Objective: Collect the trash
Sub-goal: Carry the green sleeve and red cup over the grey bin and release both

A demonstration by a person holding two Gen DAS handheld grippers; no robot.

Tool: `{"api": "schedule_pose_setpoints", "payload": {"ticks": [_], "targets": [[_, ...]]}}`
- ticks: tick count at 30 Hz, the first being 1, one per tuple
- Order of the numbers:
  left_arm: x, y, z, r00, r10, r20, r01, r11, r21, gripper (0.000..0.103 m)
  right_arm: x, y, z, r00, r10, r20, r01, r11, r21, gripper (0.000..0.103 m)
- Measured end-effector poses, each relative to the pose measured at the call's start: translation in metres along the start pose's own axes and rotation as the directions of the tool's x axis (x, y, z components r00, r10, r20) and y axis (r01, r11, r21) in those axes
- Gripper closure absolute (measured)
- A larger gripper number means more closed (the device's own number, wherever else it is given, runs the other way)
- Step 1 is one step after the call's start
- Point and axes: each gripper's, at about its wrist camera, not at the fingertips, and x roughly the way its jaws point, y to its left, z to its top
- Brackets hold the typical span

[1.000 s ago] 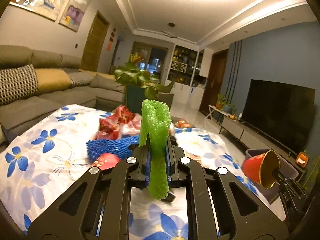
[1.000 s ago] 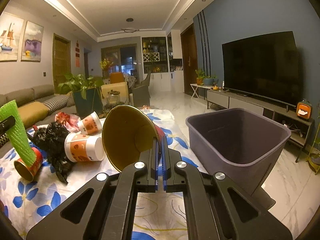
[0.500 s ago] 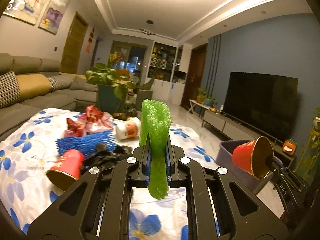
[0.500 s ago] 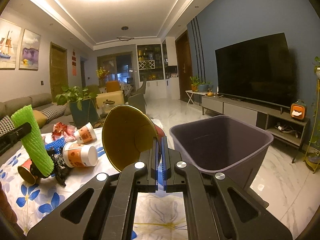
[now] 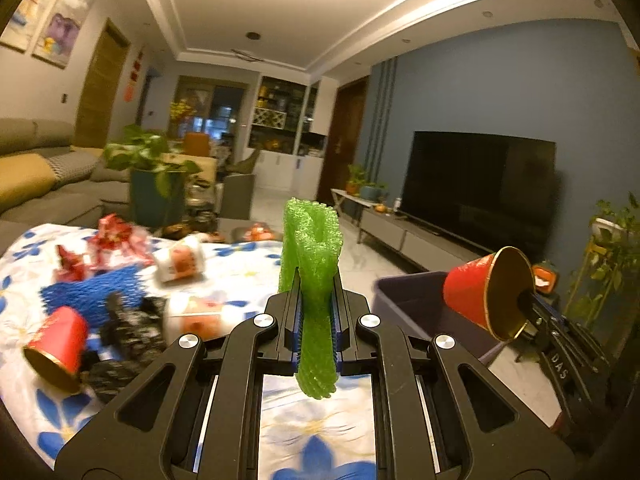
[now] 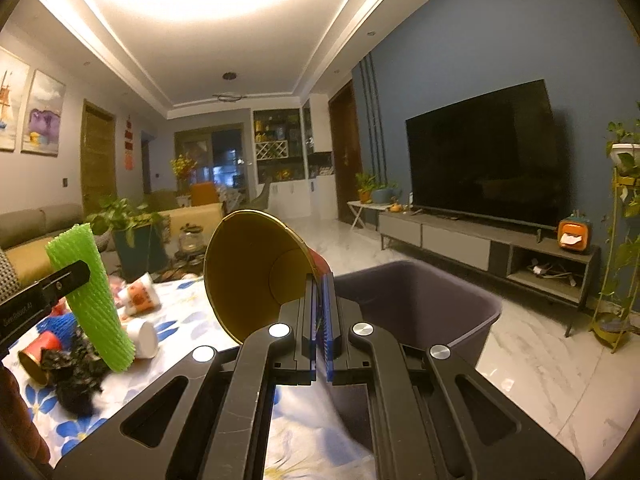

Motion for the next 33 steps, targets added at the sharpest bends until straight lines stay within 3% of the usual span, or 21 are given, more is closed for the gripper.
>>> {"api": "schedule_pose_setpoints", "payload": {"ticks": [17, 33], "targets": [[0.071, -0.088, 0.01, 0.977, -0.215, -0.011, 0.215, 0.975, 0.049, 0.092, 0.022, -0.05, 0.009, 0.985, -0.153, 0.084, 0.154, 0.988, -0.008, 0.099], [0.127, -0.124, -0.016, 0.949, -0.297, -0.107, 0.305, 0.95, 0.063, 0.092, 0.047, -0.068, 0.004, 0.982, -0.182, 0.051, 0.182, 0.983, 0.012, 0.099]]}}
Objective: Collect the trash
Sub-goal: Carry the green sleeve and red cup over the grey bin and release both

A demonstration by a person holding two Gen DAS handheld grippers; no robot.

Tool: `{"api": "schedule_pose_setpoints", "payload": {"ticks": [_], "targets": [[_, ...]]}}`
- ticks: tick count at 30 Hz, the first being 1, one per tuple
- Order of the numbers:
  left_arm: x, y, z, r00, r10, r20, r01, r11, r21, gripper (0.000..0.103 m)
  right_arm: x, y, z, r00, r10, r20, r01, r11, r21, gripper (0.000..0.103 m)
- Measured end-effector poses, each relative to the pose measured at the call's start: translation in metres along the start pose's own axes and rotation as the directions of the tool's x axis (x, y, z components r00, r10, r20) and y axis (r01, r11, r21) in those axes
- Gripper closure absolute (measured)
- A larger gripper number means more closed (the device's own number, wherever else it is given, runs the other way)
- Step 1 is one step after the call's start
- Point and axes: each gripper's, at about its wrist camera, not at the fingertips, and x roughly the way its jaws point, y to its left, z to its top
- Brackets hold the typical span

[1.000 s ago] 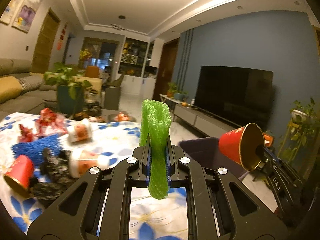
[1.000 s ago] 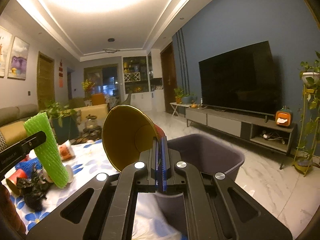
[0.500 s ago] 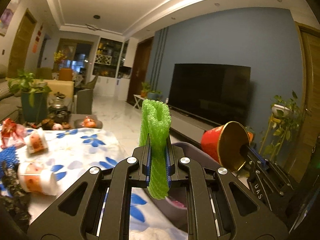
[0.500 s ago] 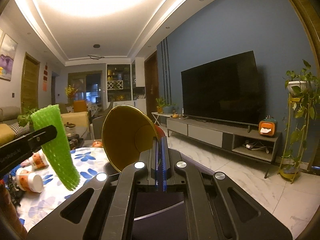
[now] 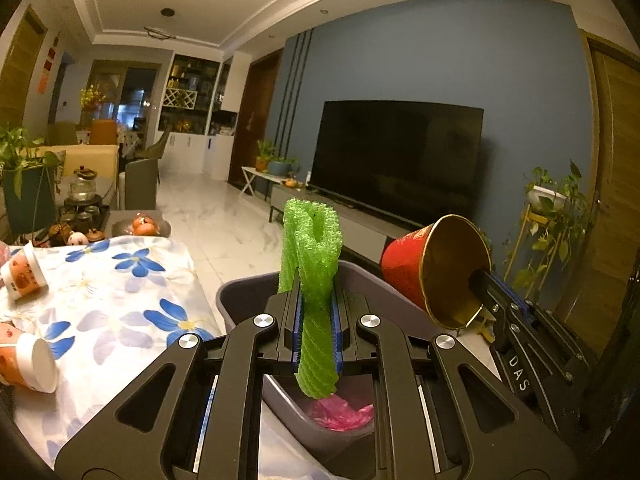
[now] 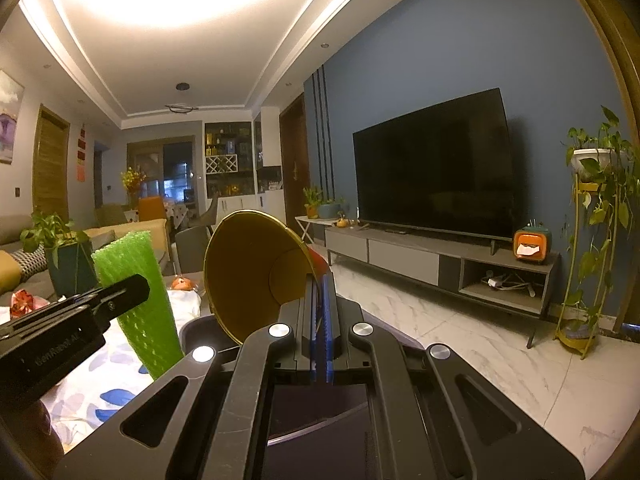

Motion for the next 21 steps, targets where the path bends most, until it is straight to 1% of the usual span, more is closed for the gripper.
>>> {"api": "schedule_pose_setpoints", "payload": {"ticks": [11, 13, 14, 16, 17, 18, 19, 21], "targets": [[0.019, -0.005, -0.008, 0.999, -0.02, -0.041, 0.02, 1.0, 0.007, 0.092, 0.011, -0.002, -0.002, 1.0, 0.013, -0.014, -0.013, 1.0, 0.002, 0.099], [0.025, -0.004, -0.01, 0.997, -0.037, -0.062, 0.038, 0.999, 0.006, 0.088, 0.013, -0.002, -0.001, 1.0, 0.016, -0.016, -0.016, 1.0, 0.001, 0.099], [0.028, -0.003, -0.011, 0.996, -0.041, -0.076, 0.041, 0.999, 0.001, 0.084, 0.014, -0.004, -0.002, 1.0, 0.018, -0.019, -0.018, 1.0, 0.0, 0.099], [0.03, -0.001, -0.013, 0.996, -0.032, -0.085, 0.032, 0.999, 0.0, 0.07, 0.017, -0.003, -0.003, 0.999, 0.023, -0.027, -0.023, 1.0, -0.003, 0.099], [0.03, 0.002, -0.015, 0.996, -0.024, -0.085, 0.024, 1.0, -0.005, 0.055, 0.018, -0.003, -0.004, 0.999, 0.024, -0.03, -0.024, 1.0, -0.005, 0.099], [0.029, 0.005, -0.016, 0.997, -0.018, -0.08, 0.016, 1.0, -0.016, 0.048, 0.02, -0.003, -0.004, 0.999, 0.026, -0.035, -0.026, 1.0, -0.006, 0.099], [0.027, 0.008, -0.017, 0.997, -0.015, -0.075, 0.013, 1.0, -0.027, 0.047, 0.022, -0.003, -0.005, 0.999, 0.03, -0.045, -0.03, 1.0, -0.004, 0.099], [0.023, 0.016, -0.016, 0.998, -0.011, -0.068, 0.007, 0.999, -0.051, 0.037, 0.026, -0.002, -0.006, 0.997, 0.042, -0.058, -0.042, 0.999, -0.002, 0.099]]}}
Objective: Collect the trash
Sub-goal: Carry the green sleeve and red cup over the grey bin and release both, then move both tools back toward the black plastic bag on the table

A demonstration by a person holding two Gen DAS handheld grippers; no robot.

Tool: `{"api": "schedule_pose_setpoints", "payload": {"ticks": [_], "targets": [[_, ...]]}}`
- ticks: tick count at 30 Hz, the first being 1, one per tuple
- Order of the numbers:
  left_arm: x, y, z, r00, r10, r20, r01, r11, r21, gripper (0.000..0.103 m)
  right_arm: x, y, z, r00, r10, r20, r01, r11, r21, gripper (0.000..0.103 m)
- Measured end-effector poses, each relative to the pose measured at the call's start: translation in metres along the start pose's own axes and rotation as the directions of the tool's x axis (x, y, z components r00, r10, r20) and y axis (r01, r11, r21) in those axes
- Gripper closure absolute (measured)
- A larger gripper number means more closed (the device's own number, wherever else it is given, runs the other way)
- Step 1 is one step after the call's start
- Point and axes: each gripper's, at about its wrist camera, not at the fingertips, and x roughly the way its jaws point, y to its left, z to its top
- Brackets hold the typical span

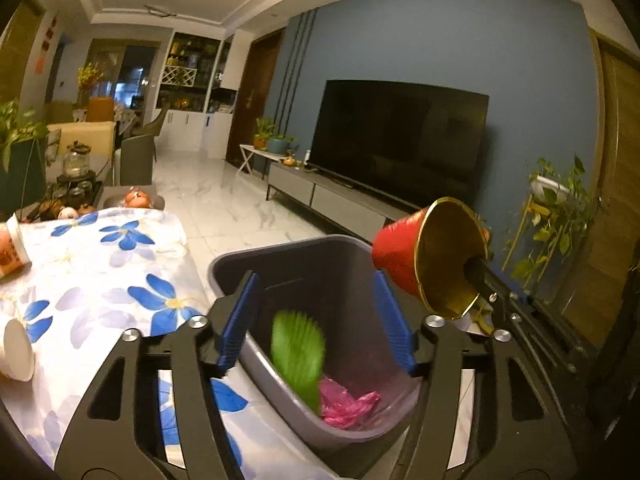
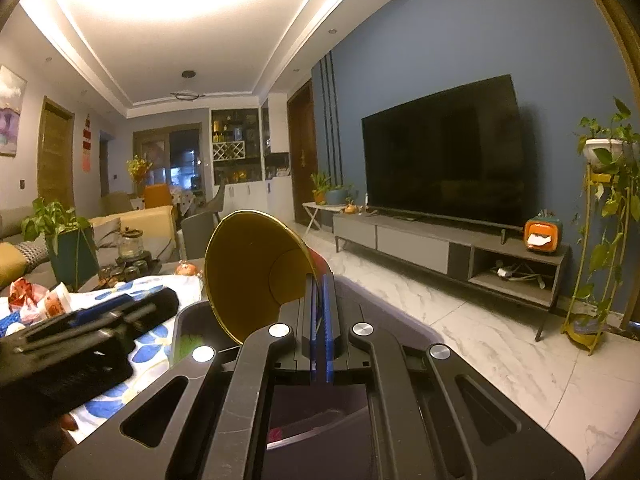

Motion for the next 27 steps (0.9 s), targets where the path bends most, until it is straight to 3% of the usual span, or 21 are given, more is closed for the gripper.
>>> {"api": "schedule_pose_setpoints", "payload": {"ticks": [3, 5, 6, 12, 20, 27], "targets": [[-0.011, 0.011, 0.001, 0.999, 0.032, 0.023, -0.032, 0.999, -0.027, 0.032, 0.008, 0.001, -0.004, 0.999, 0.027, -0.031, -0.027, 1.0, 0.001, 0.099], [-0.019, 0.016, 0.0, 0.998, 0.056, 0.037, -0.055, 0.998, -0.03, 0.028, 0.011, 0.002, -0.007, 0.998, 0.04, -0.045, -0.039, 0.999, 0.009, 0.067], [-0.023, 0.016, -0.001, 0.997, 0.072, 0.042, -0.071, 0.997, -0.026, 0.027, 0.01, 0.002, -0.008, 0.998, 0.044, -0.038, -0.043, 0.999, 0.015, 0.064], [-0.048, 0.021, -0.007, 0.983, 0.174, 0.055, -0.175, 0.985, 0.012, 0.022, -0.001, 0.002, -0.009, 0.999, 0.041, -0.034, -0.04, 0.999, 0.03, 0.062], [-0.086, 0.029, -0.018, 0.961, 0.27, 0.052, -0.27, 0.963, -0.017, 0.019, -0.035, 0.007, -0.01, 0.999, 0.04, 0.001, -0.041, 0.999, 0.005, 0.045], [-0.128, 0.046, -0.03, 0.921, 0.385, 0.06, -0.382, 0.923, -0.045, 0.019, -0.062, 0.016, -0.012, 0.998, 0.055, 0.013, -0.055, 0.998, -0.017, 0.04]]}}
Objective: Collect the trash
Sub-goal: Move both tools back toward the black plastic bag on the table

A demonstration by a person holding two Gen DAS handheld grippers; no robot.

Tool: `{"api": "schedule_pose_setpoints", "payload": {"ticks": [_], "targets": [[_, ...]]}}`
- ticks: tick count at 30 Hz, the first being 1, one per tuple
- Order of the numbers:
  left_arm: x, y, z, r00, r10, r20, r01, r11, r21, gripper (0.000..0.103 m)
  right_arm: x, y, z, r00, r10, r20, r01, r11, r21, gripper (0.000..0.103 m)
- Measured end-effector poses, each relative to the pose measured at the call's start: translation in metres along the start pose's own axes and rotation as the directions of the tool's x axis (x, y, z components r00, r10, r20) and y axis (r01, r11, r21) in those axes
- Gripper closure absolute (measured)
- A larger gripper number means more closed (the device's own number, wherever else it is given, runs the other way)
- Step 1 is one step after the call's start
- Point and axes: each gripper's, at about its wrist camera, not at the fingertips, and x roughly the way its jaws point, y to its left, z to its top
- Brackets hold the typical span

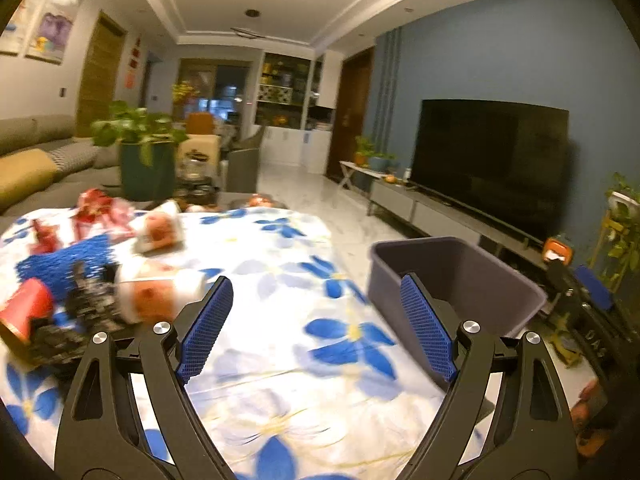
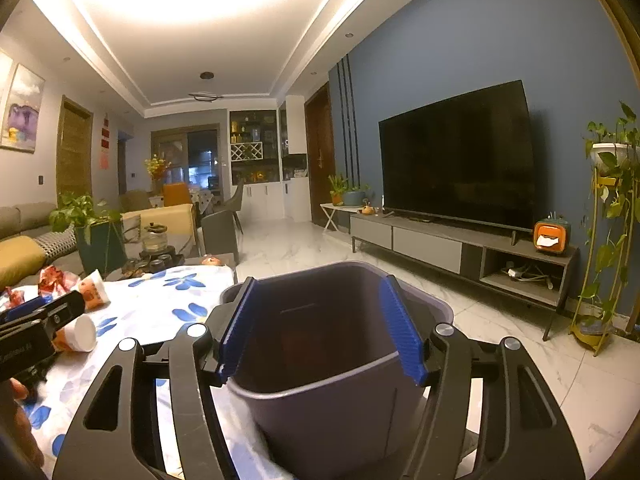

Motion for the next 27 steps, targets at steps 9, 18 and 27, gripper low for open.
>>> {"api": "schedule_pose_setpoints", "payload": {"ticks": [9, 18, 27], "targets": [[-0.043, 0.039, -0.009, 0.994, 0.11, 0.004, -0.109, 0.994, -0.014, 0.019, -0.019, 0.019, -0.003, 0.998, 0.052, -0.019, -0.051, 0.998, 0.033, 0.04], [-0.083, 0.082, -0.022, 0.98, 0.197, 0.015, -0.197, 0.98, -0.035, 0.019, -0.035, 0.06, -0.01, 0.986, 0.164, -0.041, -0.163, 0.986, 0.027, 0.04], [-0.112, 0.129, -0.036, 0.952, 0.306, 0.014, -0.304, 0.949, -0.089, 0.019, -0.046, 0.111, -0.02, 0.959, 0.275, -0.062, -0.276, 0.961, -0.002, 0.04]]}}
